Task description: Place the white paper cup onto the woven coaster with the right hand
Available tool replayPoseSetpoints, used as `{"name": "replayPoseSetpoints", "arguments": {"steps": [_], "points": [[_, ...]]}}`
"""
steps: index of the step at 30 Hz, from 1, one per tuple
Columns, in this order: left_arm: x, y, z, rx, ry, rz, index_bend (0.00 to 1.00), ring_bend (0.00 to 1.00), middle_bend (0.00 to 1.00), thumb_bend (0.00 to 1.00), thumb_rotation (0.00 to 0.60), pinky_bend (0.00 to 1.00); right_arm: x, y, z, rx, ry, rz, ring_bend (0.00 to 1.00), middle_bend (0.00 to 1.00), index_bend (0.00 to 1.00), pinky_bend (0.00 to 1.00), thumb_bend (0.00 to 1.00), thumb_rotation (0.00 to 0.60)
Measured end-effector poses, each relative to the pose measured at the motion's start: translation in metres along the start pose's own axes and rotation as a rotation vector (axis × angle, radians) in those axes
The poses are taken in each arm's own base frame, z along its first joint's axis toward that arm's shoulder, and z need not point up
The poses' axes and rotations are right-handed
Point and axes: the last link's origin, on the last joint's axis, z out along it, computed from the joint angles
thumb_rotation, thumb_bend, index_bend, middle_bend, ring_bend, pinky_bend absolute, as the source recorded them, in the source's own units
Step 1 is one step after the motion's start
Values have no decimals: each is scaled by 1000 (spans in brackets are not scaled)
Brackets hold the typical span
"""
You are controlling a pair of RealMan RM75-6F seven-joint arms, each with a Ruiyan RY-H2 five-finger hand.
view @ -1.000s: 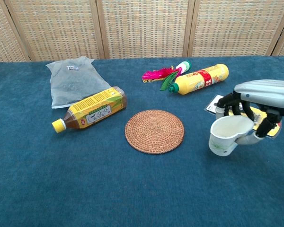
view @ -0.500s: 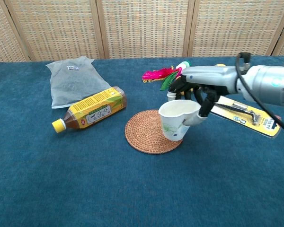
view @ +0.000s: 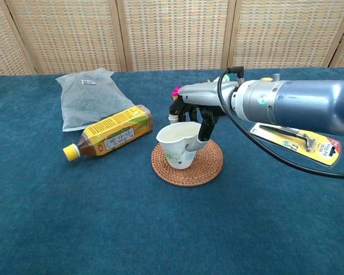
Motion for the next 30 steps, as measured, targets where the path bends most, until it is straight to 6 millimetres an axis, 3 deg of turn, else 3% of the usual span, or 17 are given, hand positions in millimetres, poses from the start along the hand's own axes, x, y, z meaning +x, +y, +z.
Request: {"name": "replayPoseSetpoints", "arguments": {"steps": [3, 5, 11, 17, 21, 26, 30], "points": [[1, 0, -1, -1, 5, -4, 0, 0, 0, 0, 600, 0, -1, 1, -1, -12, -23, -12, 85, 93, 97, 261, 13, 600], [1, 0, -2, -2, 4, -4, 0, 0, 0, 0, 600, 0, -1, 1, -2, -16, -34, -18, 15, 17, 45, 202, 0, 600], [0, 1, -1, -6, -3, 0, 0, 0, 0, 0, 600, 0, 6, 3, -7, -28, -17, -47, 5, 6, 42, 189, 0, 600], [0, 1, -1, -7, -2, -1, 0, 0, 0, 0, 600, 0, 17, 6, -22, -24, -6, -44, 0, 0, 29, 112, 0, 600], [1, 1, -2, -8, 3, -8, 0, 0, 0, 0, 600, 0, 31, 19, -48, -41, 36, -68, 0, 0, 29, 4, 0, 600], [4, 1, -5, -21, 13, -15, 0, 0, 0, 0, 600, 0, 44, 48, -87, -87, 141, -121, 0, 0, 29, 0, 0, 600], [4, 4, -9, -39, 19, -11, 0, 0, 0, 0, 600, 0, 43, 82, -130, -123, 278, -124, 0, 0, 4, 0, 0, 600]]}}
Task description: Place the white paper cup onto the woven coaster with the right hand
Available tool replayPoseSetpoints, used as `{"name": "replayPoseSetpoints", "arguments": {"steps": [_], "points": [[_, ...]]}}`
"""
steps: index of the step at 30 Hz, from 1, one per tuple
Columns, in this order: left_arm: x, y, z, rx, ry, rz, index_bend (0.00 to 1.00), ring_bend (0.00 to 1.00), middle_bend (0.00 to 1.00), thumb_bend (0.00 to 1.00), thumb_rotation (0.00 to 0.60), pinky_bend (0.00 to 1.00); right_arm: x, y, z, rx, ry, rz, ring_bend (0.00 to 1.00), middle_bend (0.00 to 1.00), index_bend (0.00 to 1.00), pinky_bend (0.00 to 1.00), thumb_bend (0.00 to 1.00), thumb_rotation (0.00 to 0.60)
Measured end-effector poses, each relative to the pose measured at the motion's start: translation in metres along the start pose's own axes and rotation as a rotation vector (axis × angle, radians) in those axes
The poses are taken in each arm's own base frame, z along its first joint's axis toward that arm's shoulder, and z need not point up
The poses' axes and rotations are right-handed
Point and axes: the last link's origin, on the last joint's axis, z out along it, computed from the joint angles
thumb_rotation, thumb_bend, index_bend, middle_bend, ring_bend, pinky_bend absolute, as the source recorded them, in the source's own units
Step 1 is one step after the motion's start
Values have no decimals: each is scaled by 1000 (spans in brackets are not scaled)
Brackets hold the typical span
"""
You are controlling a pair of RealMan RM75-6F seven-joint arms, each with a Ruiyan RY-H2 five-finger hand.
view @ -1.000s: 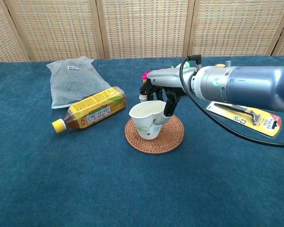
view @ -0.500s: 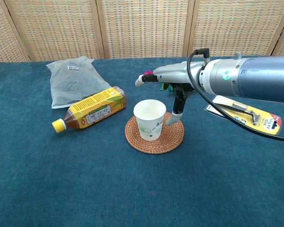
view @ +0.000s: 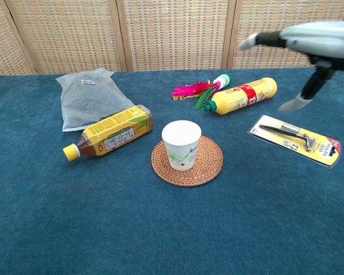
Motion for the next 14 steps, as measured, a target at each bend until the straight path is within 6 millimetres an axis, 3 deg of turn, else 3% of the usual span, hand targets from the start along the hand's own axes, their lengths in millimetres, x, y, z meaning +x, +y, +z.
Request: {"name": "replayPoseSetpoints", "arguments": {"steps": [5, 9, 14], "points": [[2, 0, -3, -5, 12, -6, 0, 0, 0, 0, 600, 0, -5, 53, -47, -56, 124, 55, 0, 0, 0, 0, 0, 600], [3, 1, -6, -15, 12, -16, 0, 0, 0, 0, 600, 0, -24, 100, -105, -143, 133, 38, 0, 0, 0, 0, 0, 600], [3, 1, -7, -19, 11, -10, 0, 0, 0, 0, 600, 0, -44, 115, -162, -218, 94, 26, 0, 0, 0, 0, 0, 600]]}}
